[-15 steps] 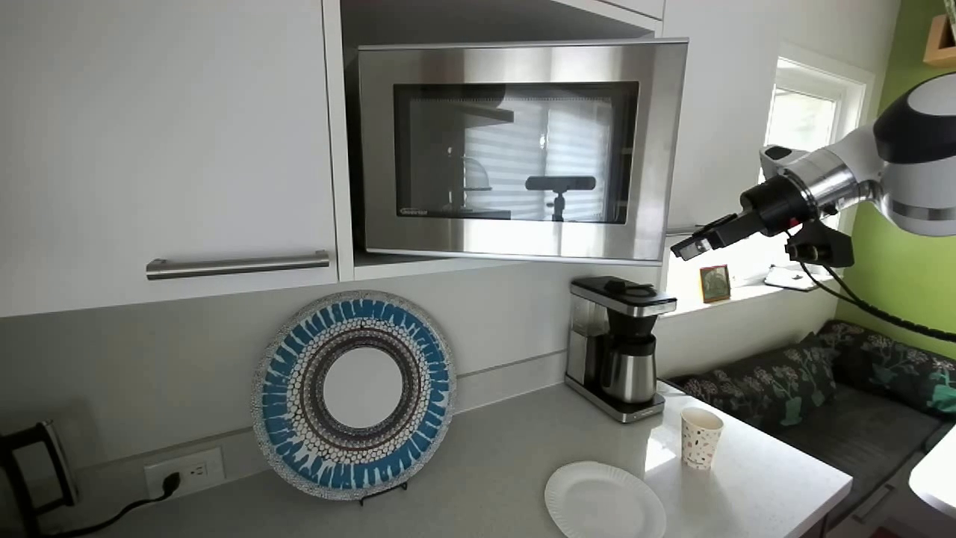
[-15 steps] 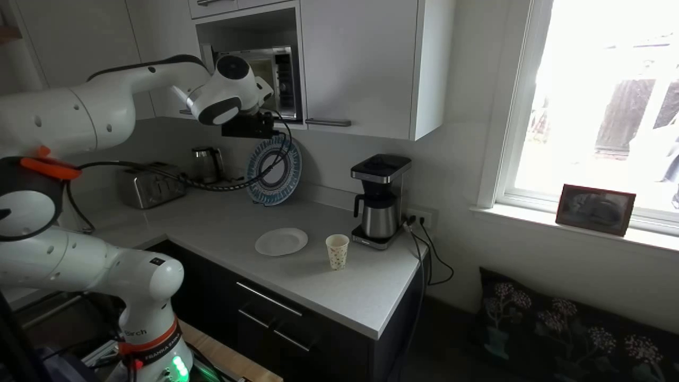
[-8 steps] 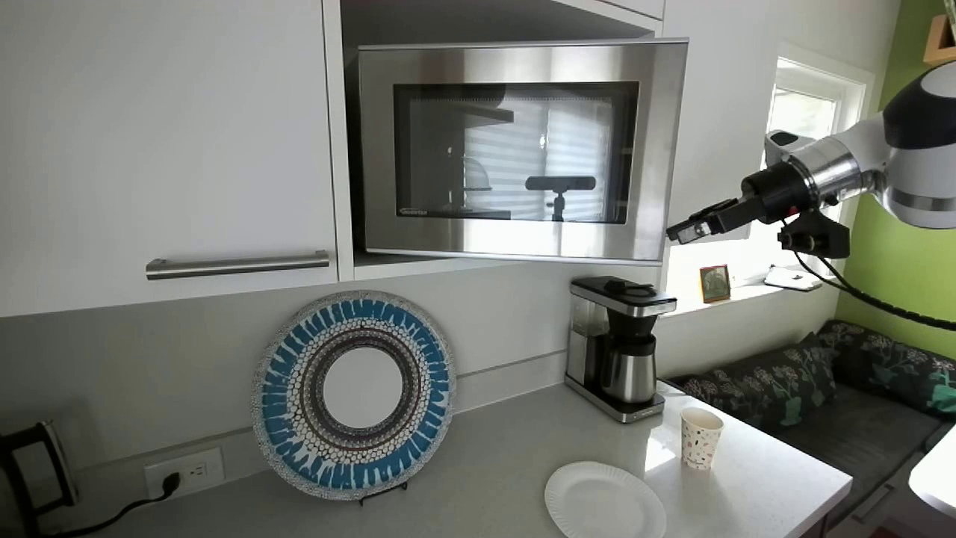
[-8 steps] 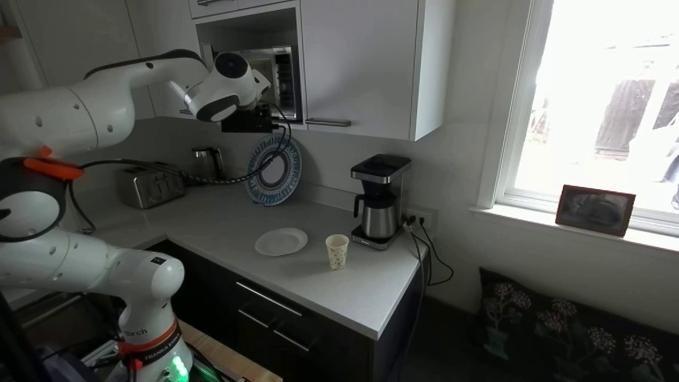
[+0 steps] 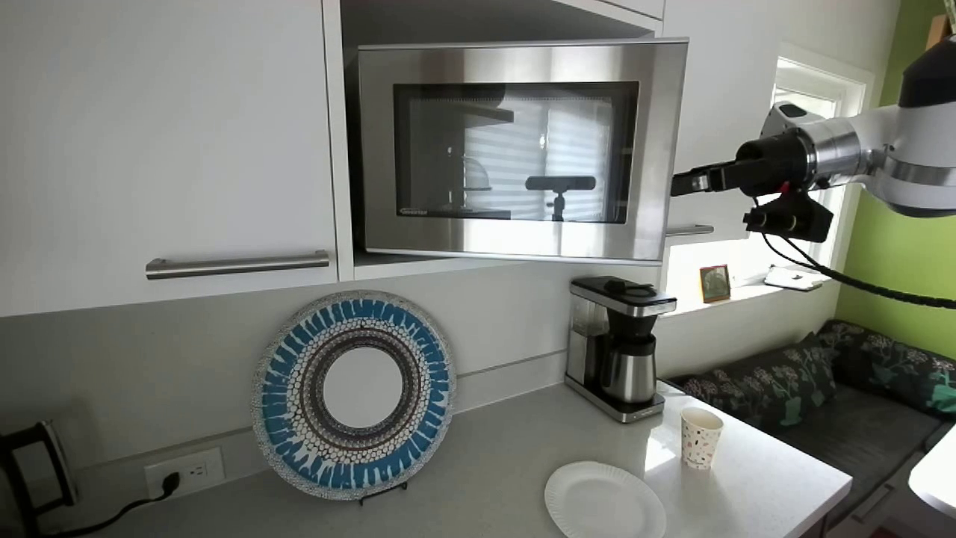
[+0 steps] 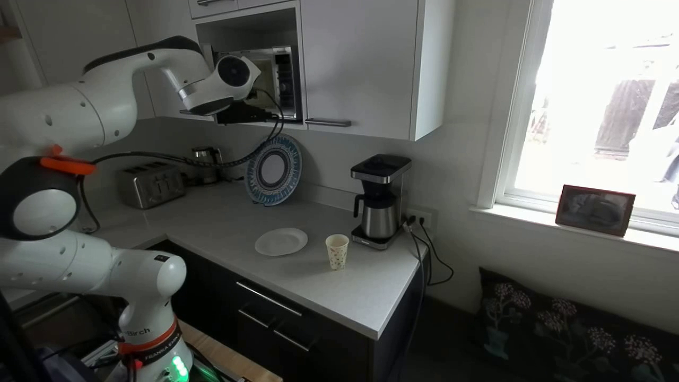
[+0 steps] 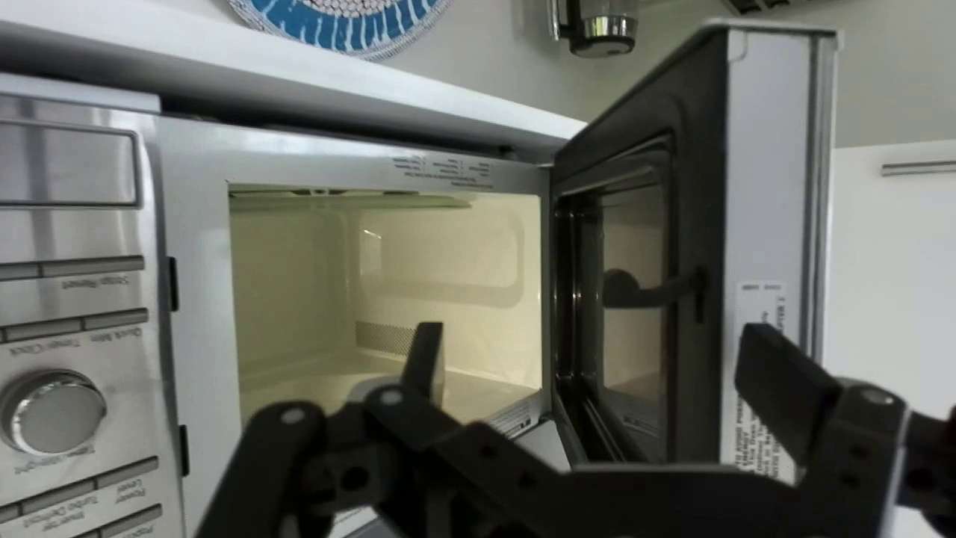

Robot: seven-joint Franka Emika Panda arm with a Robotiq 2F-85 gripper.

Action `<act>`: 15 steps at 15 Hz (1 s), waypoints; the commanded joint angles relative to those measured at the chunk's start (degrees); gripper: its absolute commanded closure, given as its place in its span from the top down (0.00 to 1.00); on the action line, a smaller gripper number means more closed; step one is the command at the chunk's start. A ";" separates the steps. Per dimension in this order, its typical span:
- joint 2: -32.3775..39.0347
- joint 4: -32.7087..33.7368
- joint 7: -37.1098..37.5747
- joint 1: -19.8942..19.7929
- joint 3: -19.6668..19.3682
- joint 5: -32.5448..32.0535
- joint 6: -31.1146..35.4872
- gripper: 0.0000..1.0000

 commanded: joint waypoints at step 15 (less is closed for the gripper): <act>0.60 0.10 -5.55 -15.22 6.97 13.38 -32.83 1.00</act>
